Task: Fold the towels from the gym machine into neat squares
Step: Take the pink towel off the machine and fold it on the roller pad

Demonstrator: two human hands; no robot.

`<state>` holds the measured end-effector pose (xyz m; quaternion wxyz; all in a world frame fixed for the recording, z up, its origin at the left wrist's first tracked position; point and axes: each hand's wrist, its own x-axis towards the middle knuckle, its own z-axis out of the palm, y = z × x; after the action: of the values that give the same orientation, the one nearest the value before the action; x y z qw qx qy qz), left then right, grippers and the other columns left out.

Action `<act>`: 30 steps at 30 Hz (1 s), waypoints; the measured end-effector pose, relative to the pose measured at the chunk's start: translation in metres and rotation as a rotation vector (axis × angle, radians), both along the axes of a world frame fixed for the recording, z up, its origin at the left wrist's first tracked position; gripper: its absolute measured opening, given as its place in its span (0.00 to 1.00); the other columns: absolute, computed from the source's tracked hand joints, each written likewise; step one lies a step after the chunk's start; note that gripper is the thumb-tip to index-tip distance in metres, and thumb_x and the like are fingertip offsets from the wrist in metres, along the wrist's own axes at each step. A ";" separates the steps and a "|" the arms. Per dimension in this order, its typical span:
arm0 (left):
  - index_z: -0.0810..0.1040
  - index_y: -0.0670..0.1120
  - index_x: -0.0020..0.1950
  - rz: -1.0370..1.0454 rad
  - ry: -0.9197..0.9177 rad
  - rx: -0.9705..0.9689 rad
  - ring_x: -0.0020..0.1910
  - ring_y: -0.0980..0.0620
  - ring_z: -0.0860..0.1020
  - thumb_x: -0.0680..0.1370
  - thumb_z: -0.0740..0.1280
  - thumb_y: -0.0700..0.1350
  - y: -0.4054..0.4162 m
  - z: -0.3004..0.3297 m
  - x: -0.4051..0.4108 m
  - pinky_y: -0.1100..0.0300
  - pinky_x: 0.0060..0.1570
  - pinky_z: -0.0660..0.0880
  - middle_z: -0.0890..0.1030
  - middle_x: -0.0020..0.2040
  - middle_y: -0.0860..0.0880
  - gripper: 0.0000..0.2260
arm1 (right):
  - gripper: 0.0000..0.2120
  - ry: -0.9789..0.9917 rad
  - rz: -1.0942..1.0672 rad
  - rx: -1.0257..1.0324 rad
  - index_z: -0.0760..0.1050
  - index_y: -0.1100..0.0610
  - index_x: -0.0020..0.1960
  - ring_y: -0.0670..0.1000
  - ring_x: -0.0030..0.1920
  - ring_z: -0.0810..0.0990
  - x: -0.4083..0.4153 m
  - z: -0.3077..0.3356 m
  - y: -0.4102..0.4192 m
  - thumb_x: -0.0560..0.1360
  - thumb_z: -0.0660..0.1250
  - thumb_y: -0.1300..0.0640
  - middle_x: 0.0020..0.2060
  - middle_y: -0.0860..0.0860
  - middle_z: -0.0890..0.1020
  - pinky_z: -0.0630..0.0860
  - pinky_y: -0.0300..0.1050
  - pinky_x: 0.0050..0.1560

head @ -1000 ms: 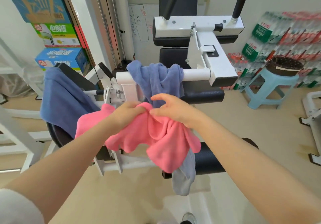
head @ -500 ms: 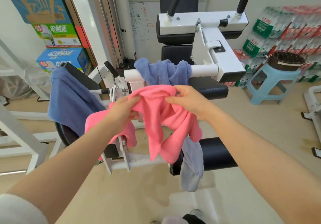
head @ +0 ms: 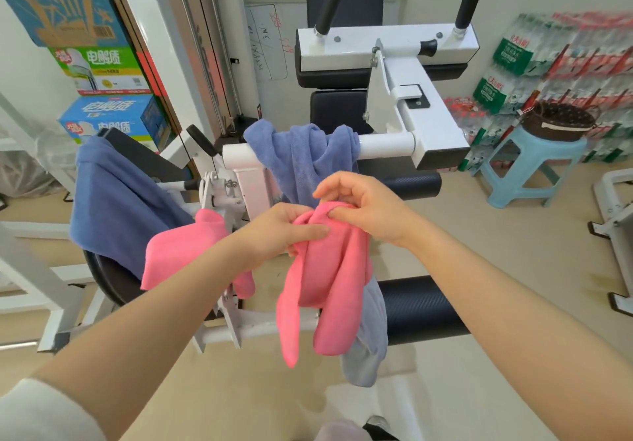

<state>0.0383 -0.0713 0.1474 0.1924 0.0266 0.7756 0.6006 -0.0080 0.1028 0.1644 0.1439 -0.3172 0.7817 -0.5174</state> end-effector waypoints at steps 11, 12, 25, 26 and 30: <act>0.76 0.45 0.30 0.388 -0.065 0.566 0.27 0.54 0.63 0.57 0.74 0.45 0.020 0.004 -0.027 0.62 0.32 0.56 0.66 0.25 0.49 0.09 | 0.11 0.184 -0.408 0.407 0.80 0.55 0.45 0.50 0.41 0.76 -0.037 -0.023 0.071 0.73 0.60 0.64 0.38 0.51 0.81 0.70 0.42 0.40; 0.74 0.46 0.28 0.441 -0.085 0.612 0.26 0.54 0.62 0.54 0.75 0.45 0.020 0.003 -0.028 0.62 0.34 0.53 0.66 0.24 0.49 0.11 | 0.12 0.179 -0.423 0.422 0.80 0.56 0.47 0.50 0.42 0.76 -0.038 -0.024 0.077 0.74 0.59 0.63 0.39 0.51 0.81 0.69 0.42 0.40; 0.76 0.50 0.51 0.297 0.157 0.054 0.26 0.58 0.72 0.77 0.64 0.40 0.077 0.017 -0.051 0.67 0.31 0.73 0.72 0.31 0.48 0.07 | 0.09 -0.555 -0.581 -0.475 0.76 0.52 0.42 0.47 0.37 0.75 -0.050 -0.018 0.137 0.75 0.64 0.65 0.38 0.50 0.77 0.75 0.37 0.33; 0.76 0.51 0.49 0.320 0.207 -0.004 0.29 0.58 0.74 0.77 0.65 0.40 0.082 0.019 -0.054 0.66 0.35 0.75 0.74 0.33 0.48 0.06 | 0.08 -0.622 -0.582 -0.602 0.75 0.53 0.42 0.48 0.37 0.75 -0.050 -0.014 0.136 0.74 0.64 0.65 0.38 0.50 0.77 0.76 0.38 0.33; 0.77 0.52 0.41 0.340 0.340 -0.111 0.34 0.62 0.76 0.76 0.66 0.40 0.106 0.022 -0.059 0.69 0.41 0.76 0.79 0.37 0.54 0.07 | 0.07 -0.784 -0.325 -0.766 0.75 0.57 0.45 0.50 0.39 0.76 -0.044 0.001 0.129 0.70 0.62 0.64 0.39 0.52 0.78 0.76 0.41 0.35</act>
<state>-0.0206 0.0347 0.1691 -0.0435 -0.0144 0.8220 0.5677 -0.0517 0.2321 0.1652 0.2164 -0.0068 0.4651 -0.8584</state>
